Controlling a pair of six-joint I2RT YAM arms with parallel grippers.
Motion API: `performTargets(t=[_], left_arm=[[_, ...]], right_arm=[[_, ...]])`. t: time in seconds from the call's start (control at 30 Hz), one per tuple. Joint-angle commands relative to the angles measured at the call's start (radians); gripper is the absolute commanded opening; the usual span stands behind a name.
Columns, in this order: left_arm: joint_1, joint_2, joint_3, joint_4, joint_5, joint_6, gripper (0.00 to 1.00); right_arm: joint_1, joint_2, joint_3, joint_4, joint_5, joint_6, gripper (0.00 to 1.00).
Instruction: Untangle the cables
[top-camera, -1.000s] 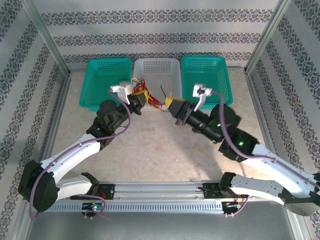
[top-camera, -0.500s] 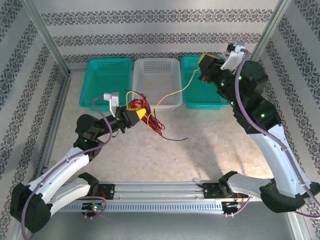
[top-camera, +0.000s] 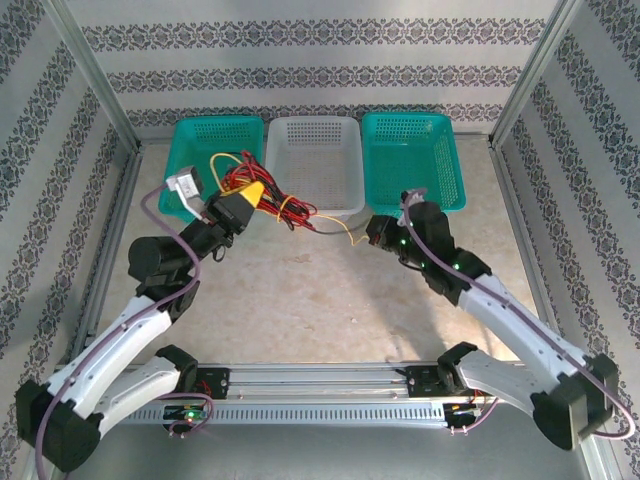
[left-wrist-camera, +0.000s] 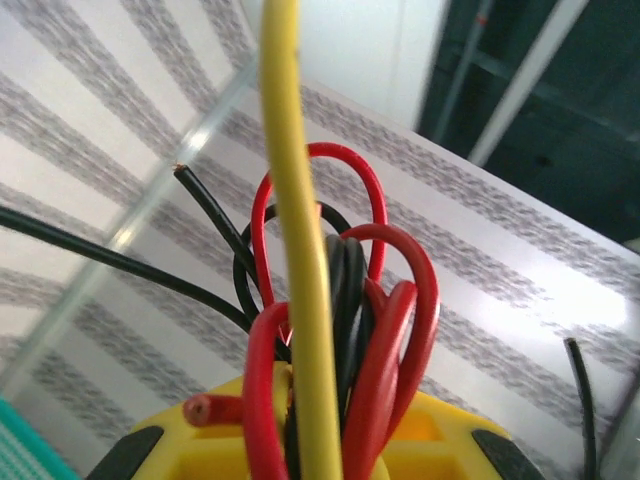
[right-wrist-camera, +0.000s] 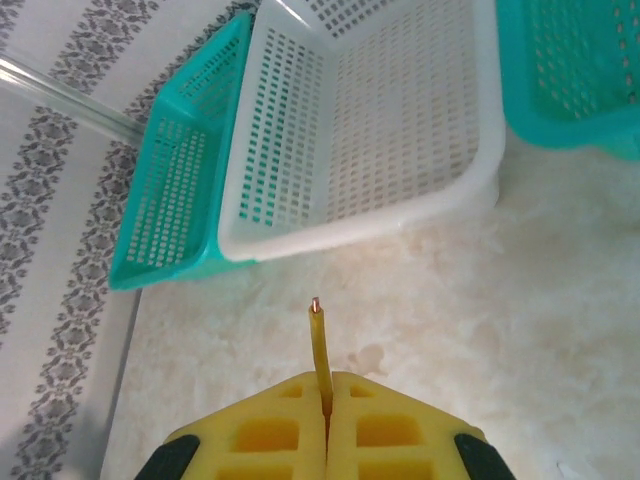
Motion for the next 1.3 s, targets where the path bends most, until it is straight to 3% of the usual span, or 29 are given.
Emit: performTargets(t=[0.0,0.13,0.27,0.47,0.63,0.97,1.07,1.17,1.27], left_arm=[[0.011,-0.081,-0.031,-0.125,-0.265,0.182,0.0],[0.01,-0.14,-0.063,-0.266,-0.425,0.253,0.0],[0.011,-0.173,-0.049,-0.469,-0.577,0.289,0.0],[0.011,-0.155,-0.013,-0.672,-0.614,0.371,0.0],[0.012,-0.112,-0.003,-0.841,-0.571,0.42,0.0],[0.011,-0.133,-0.136,-0.884,-0.459,0.298,0.0],[0.011,-0.118,-0.168,-0.851,-0.38,0.245,0.0],[0.004,-0.073,-0.21,-0.772,-0.279,0.157,0.0],[-0.032,-0.016,-0.235,-0.696,-0.248,0.094,0.0]], right_arm=[[0.035,-0.118,-0.088,0.015,0.051,0.051,0.0],[0.061,-0.258,-0.113,-0.166,0.102,0.017,0.0],[0.022,-0.387,-0.048,-0.328,0.161,-0.038,0.0],[-0.023,-0.368,0.116,-0.325,0.067,-0.07,0.0],[0.004,-0.305,0.345,-0.377,0.103,-0.153,0.0],[-0.014,-0.189,0.796,-0.641,0.511,-0.388,0.0],[-0.013,-0.174,0.852,-0.66,0.583,-0.419,0.0],[-0.014,-0.173,0.85,-0.65,0.574,-0.421,0.0],[-0.013,-0.172,0.804,-0.647,0.551,-0.395,0.0]])
